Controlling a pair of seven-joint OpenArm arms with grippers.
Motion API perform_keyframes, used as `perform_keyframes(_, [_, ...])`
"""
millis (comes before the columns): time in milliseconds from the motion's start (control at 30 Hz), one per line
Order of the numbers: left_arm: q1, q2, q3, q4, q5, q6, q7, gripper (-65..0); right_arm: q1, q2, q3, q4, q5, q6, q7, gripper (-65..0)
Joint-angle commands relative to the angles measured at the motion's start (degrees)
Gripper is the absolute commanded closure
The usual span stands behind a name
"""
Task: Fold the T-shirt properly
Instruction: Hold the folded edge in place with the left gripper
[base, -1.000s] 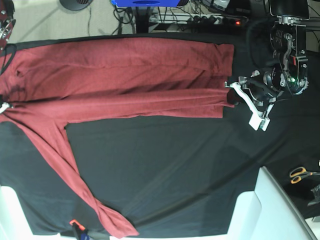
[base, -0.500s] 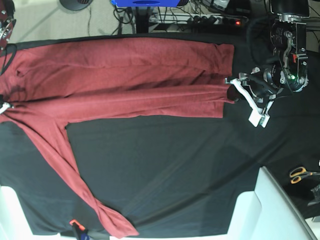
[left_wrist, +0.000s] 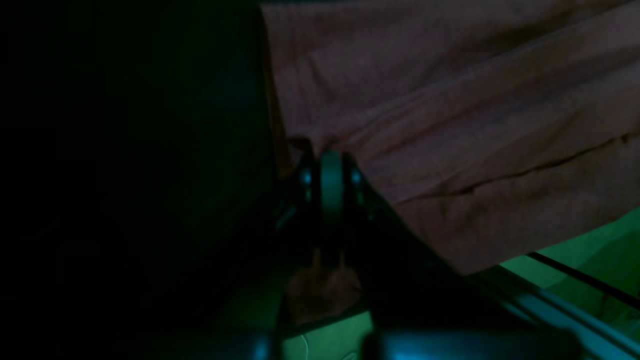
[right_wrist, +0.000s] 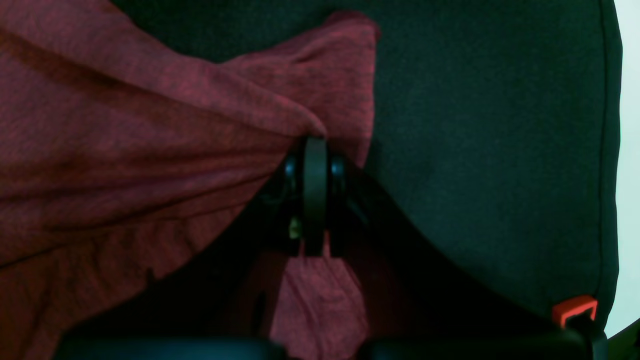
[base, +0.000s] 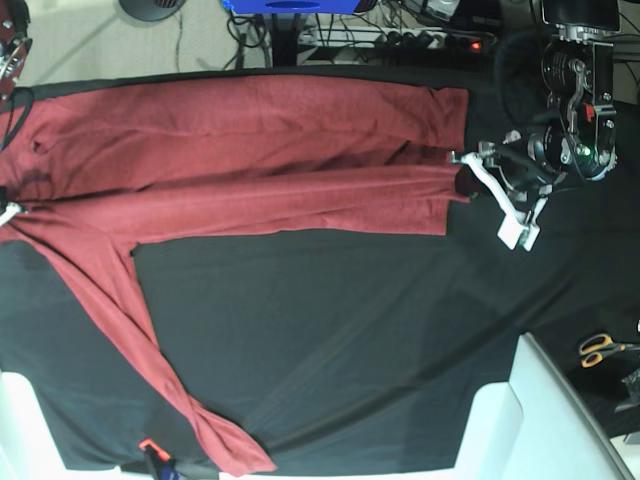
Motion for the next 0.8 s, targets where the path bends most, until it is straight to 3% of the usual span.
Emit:
perform_keyframes(0, [-0.53, -1.01, -0.5, 1.08, -0.07, 0.13, -0.7, 0.0, 1.23, 1.78, 0.05, 1.04, 0.05, -0.47, 0.67, 0.0])
perform_keyframes(767, [-1.06, -0.75, -0.5, 0.56, -0.07, 0.13, -0.97, 0.0, 1.23, 1.86, 0.05, 1.04, 0.05, -0.47, 0.67, 0.0])
